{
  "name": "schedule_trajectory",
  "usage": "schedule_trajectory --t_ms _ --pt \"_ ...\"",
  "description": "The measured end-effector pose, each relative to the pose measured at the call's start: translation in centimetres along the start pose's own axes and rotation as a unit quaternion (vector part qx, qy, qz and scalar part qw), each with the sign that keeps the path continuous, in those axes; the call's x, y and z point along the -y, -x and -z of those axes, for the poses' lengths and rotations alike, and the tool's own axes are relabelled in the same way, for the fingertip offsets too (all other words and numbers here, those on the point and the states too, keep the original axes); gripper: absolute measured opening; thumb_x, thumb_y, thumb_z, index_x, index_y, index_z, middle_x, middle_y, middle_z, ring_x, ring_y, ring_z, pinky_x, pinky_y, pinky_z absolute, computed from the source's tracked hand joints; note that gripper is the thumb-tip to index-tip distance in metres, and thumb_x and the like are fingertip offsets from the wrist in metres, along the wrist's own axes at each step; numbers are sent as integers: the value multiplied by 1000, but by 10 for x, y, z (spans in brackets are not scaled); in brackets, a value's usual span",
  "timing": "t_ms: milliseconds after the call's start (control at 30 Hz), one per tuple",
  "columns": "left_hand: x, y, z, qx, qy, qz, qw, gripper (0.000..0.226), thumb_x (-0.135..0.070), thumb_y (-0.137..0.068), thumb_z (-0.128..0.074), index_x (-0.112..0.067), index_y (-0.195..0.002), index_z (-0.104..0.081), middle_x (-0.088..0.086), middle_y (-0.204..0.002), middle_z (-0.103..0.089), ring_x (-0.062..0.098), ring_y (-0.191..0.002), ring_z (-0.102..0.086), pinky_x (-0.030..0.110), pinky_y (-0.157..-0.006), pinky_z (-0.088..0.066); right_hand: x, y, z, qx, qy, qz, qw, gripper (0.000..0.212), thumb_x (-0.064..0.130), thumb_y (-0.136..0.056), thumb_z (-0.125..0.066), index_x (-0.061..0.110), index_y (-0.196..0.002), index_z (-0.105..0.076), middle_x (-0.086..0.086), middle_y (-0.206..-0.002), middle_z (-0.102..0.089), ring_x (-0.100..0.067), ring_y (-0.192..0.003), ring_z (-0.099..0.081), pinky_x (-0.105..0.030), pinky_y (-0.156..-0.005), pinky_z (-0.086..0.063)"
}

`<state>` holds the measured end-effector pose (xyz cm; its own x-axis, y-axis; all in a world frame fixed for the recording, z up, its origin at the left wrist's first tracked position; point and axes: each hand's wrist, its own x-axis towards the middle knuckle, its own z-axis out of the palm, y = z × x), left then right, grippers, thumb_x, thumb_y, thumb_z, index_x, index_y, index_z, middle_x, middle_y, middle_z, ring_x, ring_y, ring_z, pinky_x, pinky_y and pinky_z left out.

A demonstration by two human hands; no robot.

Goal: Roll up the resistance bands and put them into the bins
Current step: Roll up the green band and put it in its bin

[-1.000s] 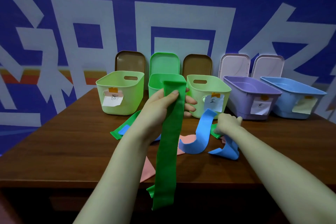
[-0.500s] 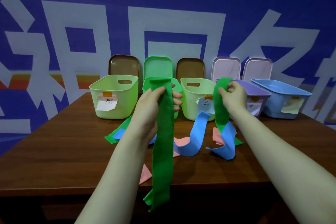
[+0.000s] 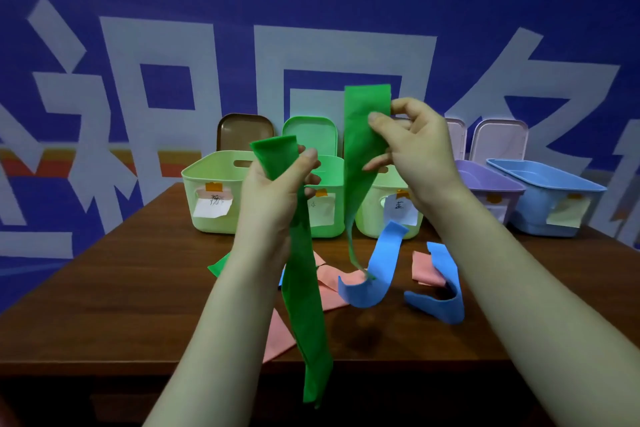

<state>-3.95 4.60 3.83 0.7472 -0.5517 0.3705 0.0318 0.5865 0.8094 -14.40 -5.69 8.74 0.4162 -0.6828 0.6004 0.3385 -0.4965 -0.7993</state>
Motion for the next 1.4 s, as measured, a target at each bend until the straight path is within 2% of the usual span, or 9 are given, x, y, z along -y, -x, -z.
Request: schedule_trajectory --t_ms 200,367,567,667,767,967,1133,1267,1400 --pt "-27 0 4 27 9 -107 994 31 -29 -79 -73 -7 -96 -61 2 -79 -65 13 -63 -56 24 -58 -43 26 21 -13 126 -5 42 991 9 1 -89 -60 0 -97 -64 -4 -80 -68 0 -50 -58 -15 -35 -38" --pt "-41 8 7 10 -32 -160 987 23 3 -79 -70 -1 -97 -57 5 -78 -59 11 -63 -57 26 -62 -47 24 26 -18 187 30 36 981 15 6 -87 -64 -1 -100 -65 -8 -84 -70 -5 -66 -64 -18 -49 -46" --pt "-40 8 12 37 -89 -148 984 34 4 -75 -74 4 -105 -59 13 -86 -64 14 -68 -61 24 -62 -49 29 19 -18 200 33 51 978 15 10 -86 -66 12 -101 -67 0 -95 -70 -6 -88 -65 -19 -78 -52" --pt "-40 8 13 40 -113 -157 980 33 7 -75 -72 8 -106 -59 17 -89 -65 12 -69 -61 18 -58 -48 30 17 -16 217 67 57 972 8 10 -87 -65 13 -93 -69 4 -83 -71 -7 -80 -64 -19 -74 -52" --pt "-41 9 15 44 -132 -151 979 33 5 -76 -72 8 -107 -61 20 -91 -67 12 -71 -63 16 -58 -47 31 15 -13 230 75 54 969 10 4 -85 -66 14 -85 -70 9 -69 -71 -3 -70 -64 -15 -67 -52" --pt "-52 14 8 -9 -86 -108 990 25 -24 -98 -47 -2 -103 -58 5 -79 -66 12 -59 -55 22 -57 -45 43 13 -3 230 91 103 964 11 4 -80 -71 13 -87 -71 -7 -85 -74 -19 -82 -71 -31 -80 -58" --pt "-60 14 0 -12 -39 -60 997 29 -25 -100 -39 -5 -96 -60 2 -65 -64 16 -59 -54 27 -58 -43 61 18 -1 268 115 140 946 11 5 -78 -73 12 -86 -71 1 -80 -73 -14 -79 -70 -26 -75 -57" --pt "-61 21 -6 39 32 11 999 43 -37 -97 -39 -16 -72 -67 2 -60 -66 15 -56 -61 23 -57 -49 72 22 -1 266 124 172 940 12 7 -76 -76 11 -85 -70 2 -78 -72 -10 -77 -68 -28 -77 -58" --pt "-62 19 -6 106 65 15 992 52 -44 -98 -29 -9 -91 -66 10 -76 -68 21 -69 -65 27 -62 -53 77 25 -5 250 146 193 938 12 10 -75 -77 10 -84 -69 3 -78 -71 -5 -74 -65 -31 -76 -53"
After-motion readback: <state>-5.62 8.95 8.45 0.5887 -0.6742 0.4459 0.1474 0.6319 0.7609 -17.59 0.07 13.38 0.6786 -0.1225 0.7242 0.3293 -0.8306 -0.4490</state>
